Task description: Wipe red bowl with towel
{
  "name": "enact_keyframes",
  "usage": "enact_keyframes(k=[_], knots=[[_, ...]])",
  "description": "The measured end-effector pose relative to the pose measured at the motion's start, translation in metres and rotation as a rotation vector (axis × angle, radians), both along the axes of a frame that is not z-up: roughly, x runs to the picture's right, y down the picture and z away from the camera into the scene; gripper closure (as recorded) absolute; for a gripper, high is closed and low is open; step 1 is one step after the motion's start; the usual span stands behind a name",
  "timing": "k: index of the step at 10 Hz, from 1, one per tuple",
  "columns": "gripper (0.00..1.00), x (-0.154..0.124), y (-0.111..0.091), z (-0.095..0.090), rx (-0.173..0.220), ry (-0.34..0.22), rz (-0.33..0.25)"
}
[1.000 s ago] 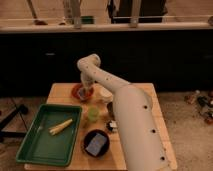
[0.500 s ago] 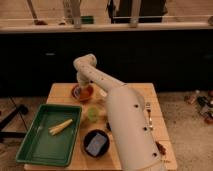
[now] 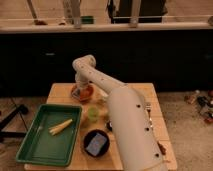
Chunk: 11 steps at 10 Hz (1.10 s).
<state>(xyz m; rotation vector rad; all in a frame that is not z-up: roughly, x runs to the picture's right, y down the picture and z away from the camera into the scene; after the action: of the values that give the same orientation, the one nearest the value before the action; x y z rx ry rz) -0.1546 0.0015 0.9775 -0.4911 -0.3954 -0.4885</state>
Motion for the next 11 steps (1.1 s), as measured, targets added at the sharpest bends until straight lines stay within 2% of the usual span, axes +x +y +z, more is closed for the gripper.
enact_keyframes(k=[2, 5, 9, 11], knots=[[1.00, 0.025, -0.003, 0.002, 0.005, 0.039, 0.018], [1.00, 0.037, -0.010, 0.010, 0.011, 0.074, 0.035], [1.00, 0.023, -0.012, 0.027, 0.006, 0.063, 0.011], [1.00, 0.005, -0.011, 0.030, -0.003, 0.031, -0.007]])
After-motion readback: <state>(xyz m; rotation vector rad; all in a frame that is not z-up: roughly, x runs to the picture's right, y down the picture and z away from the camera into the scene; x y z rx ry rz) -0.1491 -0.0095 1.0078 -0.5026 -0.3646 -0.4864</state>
